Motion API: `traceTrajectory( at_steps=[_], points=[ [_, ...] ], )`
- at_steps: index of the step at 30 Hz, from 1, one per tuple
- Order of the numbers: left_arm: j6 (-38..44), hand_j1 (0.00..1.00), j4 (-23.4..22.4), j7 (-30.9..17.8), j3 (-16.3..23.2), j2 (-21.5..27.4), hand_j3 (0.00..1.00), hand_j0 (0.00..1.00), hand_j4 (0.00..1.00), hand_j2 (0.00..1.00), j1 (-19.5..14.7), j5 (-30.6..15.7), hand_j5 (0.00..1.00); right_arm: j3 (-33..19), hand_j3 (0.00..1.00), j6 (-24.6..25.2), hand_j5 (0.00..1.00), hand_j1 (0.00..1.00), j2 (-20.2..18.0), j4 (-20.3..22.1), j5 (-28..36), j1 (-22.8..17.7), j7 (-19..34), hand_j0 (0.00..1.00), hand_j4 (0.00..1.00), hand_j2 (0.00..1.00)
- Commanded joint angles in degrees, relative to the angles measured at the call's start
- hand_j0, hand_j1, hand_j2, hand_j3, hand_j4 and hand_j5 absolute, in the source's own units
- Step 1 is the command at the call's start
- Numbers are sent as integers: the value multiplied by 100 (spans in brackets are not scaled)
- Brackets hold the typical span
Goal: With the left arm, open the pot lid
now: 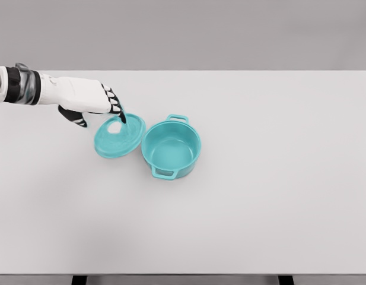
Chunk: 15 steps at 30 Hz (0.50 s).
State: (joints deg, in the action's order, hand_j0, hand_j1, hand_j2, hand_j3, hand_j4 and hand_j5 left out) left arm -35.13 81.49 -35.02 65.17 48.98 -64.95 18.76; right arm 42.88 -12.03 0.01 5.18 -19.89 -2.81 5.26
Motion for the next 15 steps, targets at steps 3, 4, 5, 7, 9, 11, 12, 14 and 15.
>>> traceTrajectory(
  at_steps=[3, 4, 5, 7, 9, 11, 12, 14, 15],
  points=[
    [13, 100, -423, 2, -30, -3, 100, 100, 100, 100, 0, -56, 100, 1, 100, -1, 100, 100, -1, 1, -6, 0, 1, 100, 100, 100],
    [13, 100, -537, 2, -30, -3, 100, 100, 100, 100, -9, -56, 100, 1, 100, -1, 100, 100, -1, 1, 3, 0, 1, 100, 100, 100],
    [13, 100, -599, 2, -30, -3, 100, 100, 100, 100, -9, -56, 100, 1, 100, -1, 100, 100, -1, 1, 3, 0, 1, 100, 100, 100],
    [13, 100, -669, 2, -39, 6, 100, 100, 100, 100, -9, -65, 100, 1, 100, -1, 100, 100, -1, 1, 3, 0, 1, 100, 100, 100],
    [13, 100, -853, 2, -57, 137, 100, 100, 100, 100, 9, -144, 100, 1, 100, -1, 100, 100, -1, 1, 3, 0, 1, 100, 100, 100],
    [13, 100, -1161, 2, -66, 278, 100, 100, 100, 100, 79, -337, 100, 1, 100, -1, 100, 100, -1, 1, 3, 0, 1, 100, 100, 100],
    [13, 100, -1266, 2, -153, 313, 100, 100, 100, 100, 123, -373, 100, 1, 100, -1, 100, 100, -1, 1, 3, 0, 1, 100, 100, 100],
    [13, 100, -1320, 2, -180, 322, 100, 100, 100, 100, 141, -373, 100, 1, 100, -1, 100, 100, -1, 1, 3, 0, 1, 100, 100, 100],
    [13, 100, -1320, 2, -180, 322, 100, 100, 100, 100, 141, -382, 100, 1, 100, -1, 100, 100, -1, 1, 3, 0, 1, 100, 100, 100]
  ],
)
